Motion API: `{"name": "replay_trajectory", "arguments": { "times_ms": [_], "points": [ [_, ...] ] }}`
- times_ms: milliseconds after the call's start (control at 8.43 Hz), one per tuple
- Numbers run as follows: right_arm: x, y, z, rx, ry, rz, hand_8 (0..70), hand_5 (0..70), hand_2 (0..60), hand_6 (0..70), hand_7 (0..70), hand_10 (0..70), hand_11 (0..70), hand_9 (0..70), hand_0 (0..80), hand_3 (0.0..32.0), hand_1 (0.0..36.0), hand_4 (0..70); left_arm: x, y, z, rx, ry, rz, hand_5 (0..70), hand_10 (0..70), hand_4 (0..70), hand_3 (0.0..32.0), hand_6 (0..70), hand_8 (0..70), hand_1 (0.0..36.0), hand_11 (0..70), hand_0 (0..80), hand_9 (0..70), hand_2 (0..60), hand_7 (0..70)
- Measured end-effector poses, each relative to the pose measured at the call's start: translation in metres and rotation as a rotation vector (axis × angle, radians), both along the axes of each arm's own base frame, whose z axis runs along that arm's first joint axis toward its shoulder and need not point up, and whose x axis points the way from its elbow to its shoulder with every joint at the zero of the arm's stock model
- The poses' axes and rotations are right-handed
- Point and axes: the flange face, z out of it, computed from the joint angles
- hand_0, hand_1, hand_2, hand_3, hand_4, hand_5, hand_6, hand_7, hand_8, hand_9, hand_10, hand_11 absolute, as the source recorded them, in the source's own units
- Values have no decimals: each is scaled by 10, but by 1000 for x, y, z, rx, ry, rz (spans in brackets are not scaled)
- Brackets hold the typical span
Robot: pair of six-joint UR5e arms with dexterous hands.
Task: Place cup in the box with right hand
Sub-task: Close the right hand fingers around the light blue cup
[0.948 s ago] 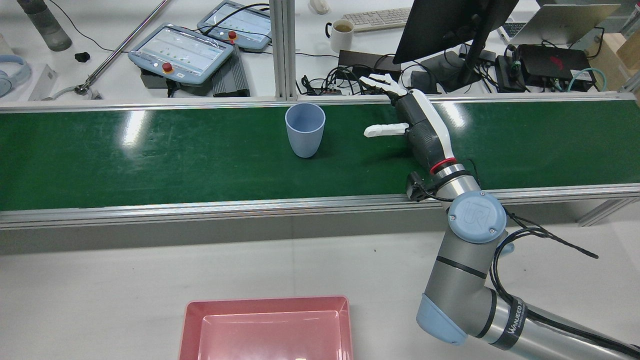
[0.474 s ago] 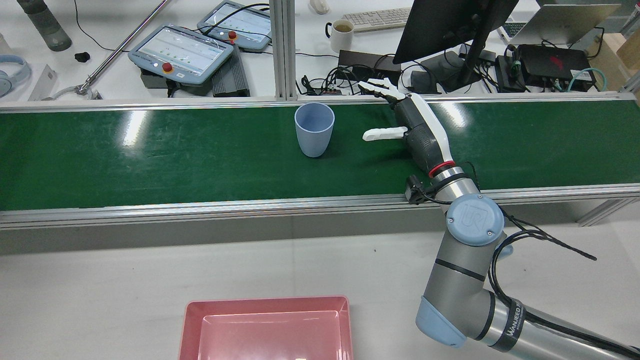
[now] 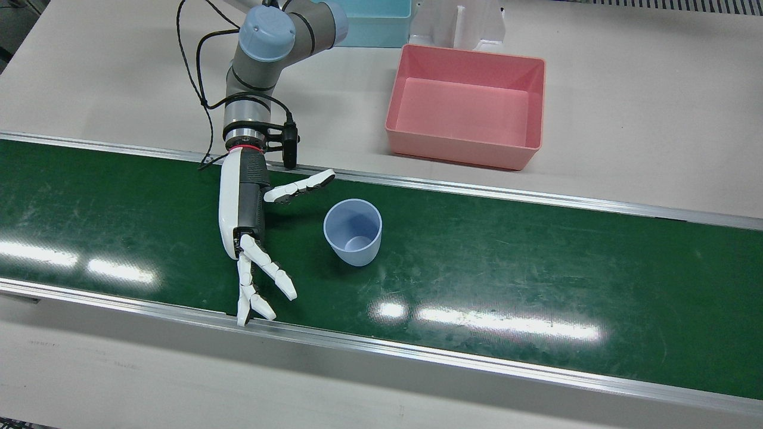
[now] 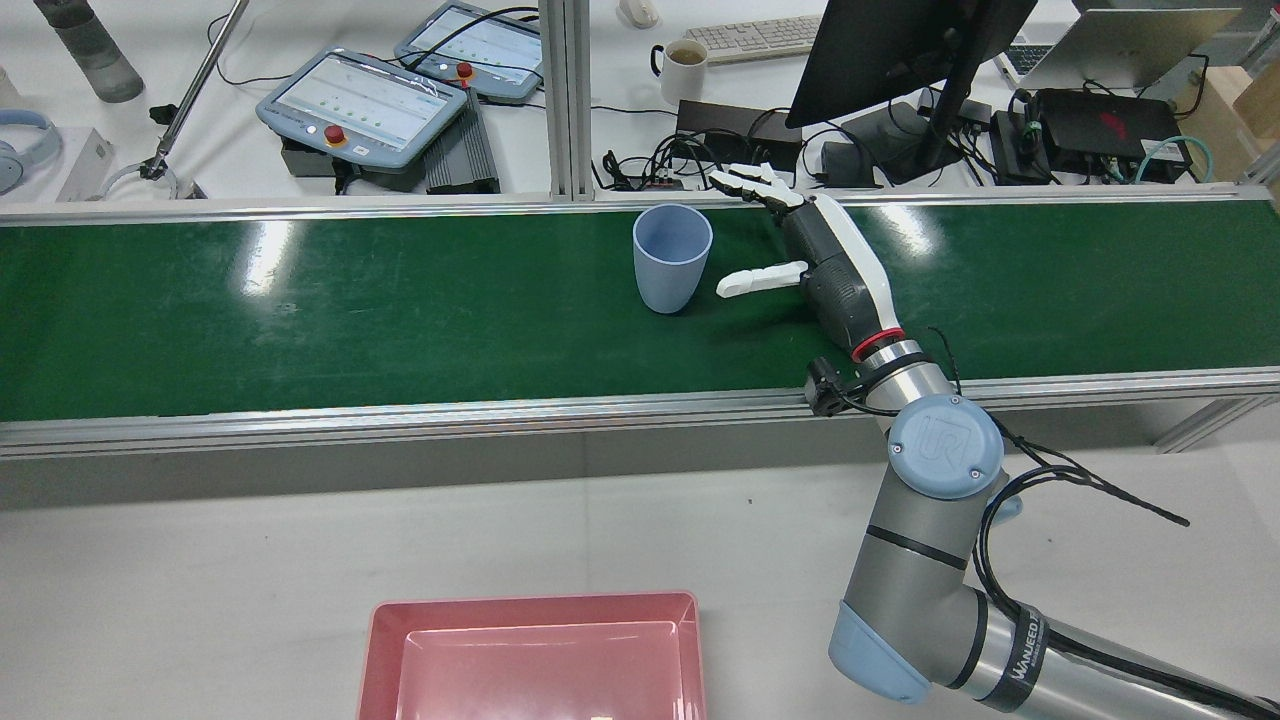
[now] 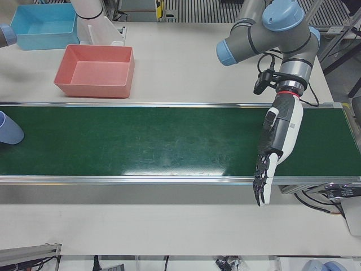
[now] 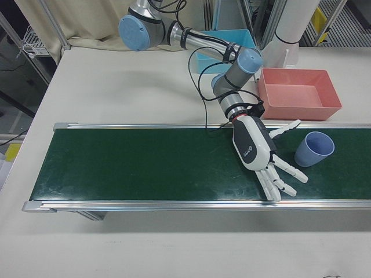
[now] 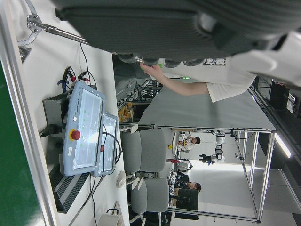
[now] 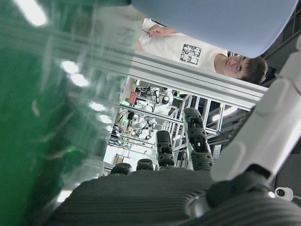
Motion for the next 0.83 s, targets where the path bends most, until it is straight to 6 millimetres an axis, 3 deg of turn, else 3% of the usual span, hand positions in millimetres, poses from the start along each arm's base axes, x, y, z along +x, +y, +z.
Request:
{"name": "replay_trajectory", "arguments": {
  "times_ms": [593,711,830],
  "points": [
    [-2,2,-2,3,-2,-5,3,33,0,62,288,14,33,68,480,0,53,170,0,0,0,0,0,0,0,0,0,0,0,0,0,0,0,0,0,0],
    [-2,2,-3,4,-1,-6,14,34,0,71,324,16,36,88,481,0,55,183,0,0,0,-1,0,0,0,0,0,0,0,0,0,0,0,0,0,0],
    [-2,2,-2,4,-1,-7,60,41,181,106,470,29,55,169,466,0,127,157,0,0,0,0,0,0,0,0,0,0,0,0,0,0,0,0,0,0]
  ]
}}
